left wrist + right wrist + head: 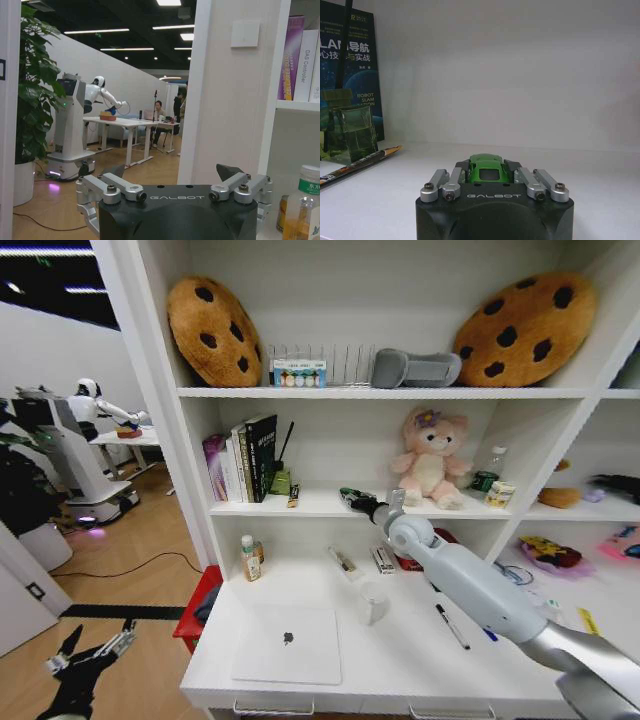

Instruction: Organize the objects on the table.

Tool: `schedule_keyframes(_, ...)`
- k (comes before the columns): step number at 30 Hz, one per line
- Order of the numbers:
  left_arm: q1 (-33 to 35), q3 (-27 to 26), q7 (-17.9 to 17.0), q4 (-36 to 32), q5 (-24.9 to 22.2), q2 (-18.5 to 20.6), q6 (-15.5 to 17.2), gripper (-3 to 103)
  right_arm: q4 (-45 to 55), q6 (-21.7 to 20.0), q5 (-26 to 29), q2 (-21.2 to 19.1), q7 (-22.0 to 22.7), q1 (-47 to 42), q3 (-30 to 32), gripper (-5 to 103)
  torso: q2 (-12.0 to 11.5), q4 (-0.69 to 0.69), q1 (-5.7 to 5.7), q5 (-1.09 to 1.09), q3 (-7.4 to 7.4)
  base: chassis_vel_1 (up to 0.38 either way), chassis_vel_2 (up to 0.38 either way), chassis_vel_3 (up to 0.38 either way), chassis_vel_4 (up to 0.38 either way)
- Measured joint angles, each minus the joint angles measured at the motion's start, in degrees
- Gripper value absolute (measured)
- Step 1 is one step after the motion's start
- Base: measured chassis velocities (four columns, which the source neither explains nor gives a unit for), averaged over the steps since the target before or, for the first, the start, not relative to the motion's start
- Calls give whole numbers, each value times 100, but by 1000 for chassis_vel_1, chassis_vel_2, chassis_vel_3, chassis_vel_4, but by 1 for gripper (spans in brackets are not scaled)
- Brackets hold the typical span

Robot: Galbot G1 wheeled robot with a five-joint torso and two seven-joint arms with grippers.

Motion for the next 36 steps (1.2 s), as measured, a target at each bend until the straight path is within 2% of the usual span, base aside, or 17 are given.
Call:
schedule_keyframes(4, 0, 0, 0, 0, 0, 0, 0, 100, 4, -24, 5, 3, 22, -67, 29, 53, 0, 0, 0, 1, 0, 0, 0, 0, 0)
schedule_keyframes(5, 0, 0, 0, 0, 0, 0, 0, 100, 4, -24, 5, 3, 22, -67, 29, 53, 0, 0, 0, 1, 0, 0, 0, 0, 0)
schedule_keyframes(7, 0, 0, 0, 0, 0, 0, 0, 100, 13, -24, -2, -8, 23, -124, 80, 64, 0, 1, -1, 0, 0, 0, 0, 0, 0)
schedule_keyframes(9, 0, 0, 0, 0, 0, 0, 0, 100, 29, -23, -3, -18, 23, -149, 102, 64, 1, 1, 0, 0, -1, 0, 0, 0, 0)
schedule_keyframes(11, 0, 0, 0, 0, 0, 0, 0, 100, 91, -25, 3, -38, 28, -183, 150, 75, 0, 0, 0, 1, 0, 0, 0, 0, 0)
schedule_keyframes(12, 0, 0, 0, 0, 0, 0, 0, 100, 217, -24, 6, -67, 33, -191, 236, 86, 0, 0, 0, 2, 0, 0, 0, 0, 0)
schedule_keyframes(14, 0, 0, 0, 0, 0, 0, 0, 100, 292, -22, 7, -80, 33, -191, 303, 86, 0, 0, 0, 1, 0, 0, 0, 0, 0)
schedule_keyframes(15, 0, 0, 0, 0, 0, 0, 0, 100, 475, -33, 78, -117, 58, -223, 492, 96, 0, 1, 0, 0, 0, 0, 0, 0, 0)
schedule_keyframes(22, 0, 0, 0, 1, 0, 0, 0, 100, 1353, -141, 459, -542, 210, -797, 1280, 100, 0, 1, 0, 1, 0, 0, 0, 0, 0)
schedule_keyframes(23, 0, 0, 2, 0, 0, 0, 0, 100, 1682, -152, 468, -718, 237, -1101, 1607, 100, 0, 0, 0, 2, 0, 0, 0, 0, 0)
schedule_keyframes(24, 0, 0, 1, 0, 0, 0, 0, 100, 2501, 16, -305, -1146, 67, -2227, 2559, 100, 1, -2, 0, 0, -1, 0, 0, 0, 0)
schedule_keyframes(25, 0, 0, 1, 0, 0, 0, 0, 100, 2501, 16, -305, -1146, 67, -2227, 2559, 100, 1, -2, 0, 0, -1, 0, 0, 0, 0)
schedule_keyframes(29, 0, 0, 0, 0, 0, 0, 0, 100, 3120, 131, -778, -1229, 2, -3556, 3601, 100, 0, -1, -1, 2, -1, 0, 0, 0, 0)
schedule_keyframes(31, 0, 0, 0, 0, 0, 0, 0, 100, 3347, 255, -1053, -1131, -65, -4193, 4133, 100, 1, 0, -1, -2, -1, 0, 0, 0, 0)
schedule_keyframes(32, 0, 0, 0, 0, 0, 0, 0, 100, 3347, 255, -1053, -1131, -65, -4193, 4133, 100, 1, 0, -1, -2, -1, 0, 0, 0, 0)
schedule_keyframes(35, 0, 0, 0, 0, 0, -1, 0, 100, 3604, 645, -1835, -451, -246, -5911, 5152, 100, 0, 0, -1, 3, -1, 0, 0, 0, 0)
schedule_keyframes(36, 0, 0, 0, 0, 0, -1, 0, 100, 3604, 645, -1835, -451, -246, -5911, 5152, 100, 0, 0, -1, 3, -1, 0, 0, 0, 0)
